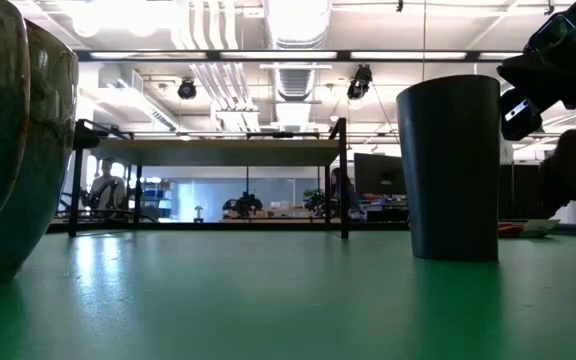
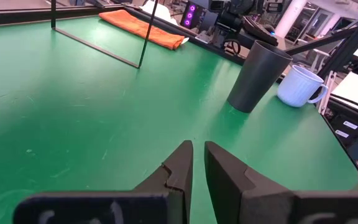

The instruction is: Stack small to large cups/mugs on shelf

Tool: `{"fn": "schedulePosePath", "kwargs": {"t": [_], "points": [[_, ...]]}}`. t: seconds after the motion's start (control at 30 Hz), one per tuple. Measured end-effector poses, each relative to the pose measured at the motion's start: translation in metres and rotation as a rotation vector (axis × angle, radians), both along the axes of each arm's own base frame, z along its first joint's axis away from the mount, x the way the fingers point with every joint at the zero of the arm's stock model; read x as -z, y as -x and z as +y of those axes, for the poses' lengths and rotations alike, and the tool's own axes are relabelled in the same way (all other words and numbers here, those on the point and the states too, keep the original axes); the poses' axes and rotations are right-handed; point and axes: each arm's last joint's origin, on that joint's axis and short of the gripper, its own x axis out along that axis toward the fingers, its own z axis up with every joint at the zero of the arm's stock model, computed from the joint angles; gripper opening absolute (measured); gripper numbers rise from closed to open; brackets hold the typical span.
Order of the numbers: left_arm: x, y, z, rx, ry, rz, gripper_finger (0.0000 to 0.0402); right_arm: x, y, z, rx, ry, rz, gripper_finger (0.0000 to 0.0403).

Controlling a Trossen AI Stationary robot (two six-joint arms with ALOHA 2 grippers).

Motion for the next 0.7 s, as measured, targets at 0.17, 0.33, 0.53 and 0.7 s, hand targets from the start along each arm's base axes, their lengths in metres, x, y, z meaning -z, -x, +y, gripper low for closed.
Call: {"fn": "schedulePosePath", "kwargs": {"t": [0.17, 0.33, 0.53, 0.7], "points": [[0.000, 0.000, 0.000, 0.000, 0.000, 0.000, 0.0027, 0.000, 0.000, 0.000, 0.000, 0.000, 0.000, 0.0022], [0.000, 0.000, 0.000, 0.001, 0.000, 0.000, 0.0027, -0.001, 0.000, 0.000, -0.001, -0.029, 0.000, 0.0022], [0.000, 0.000, 0.000, 0.000, 0.001, 0.000, 0.0027, -0.015, 0.001, 0.000, -0.062, -0.513, -0.044, 0.0022], [0.000, 0.000, 0.000, 0.000, 0.004, -0.005, 0.0027, -0.038, -0.004, -0.004, 0.021, -0.625, -0.221, 0.0022]]}}
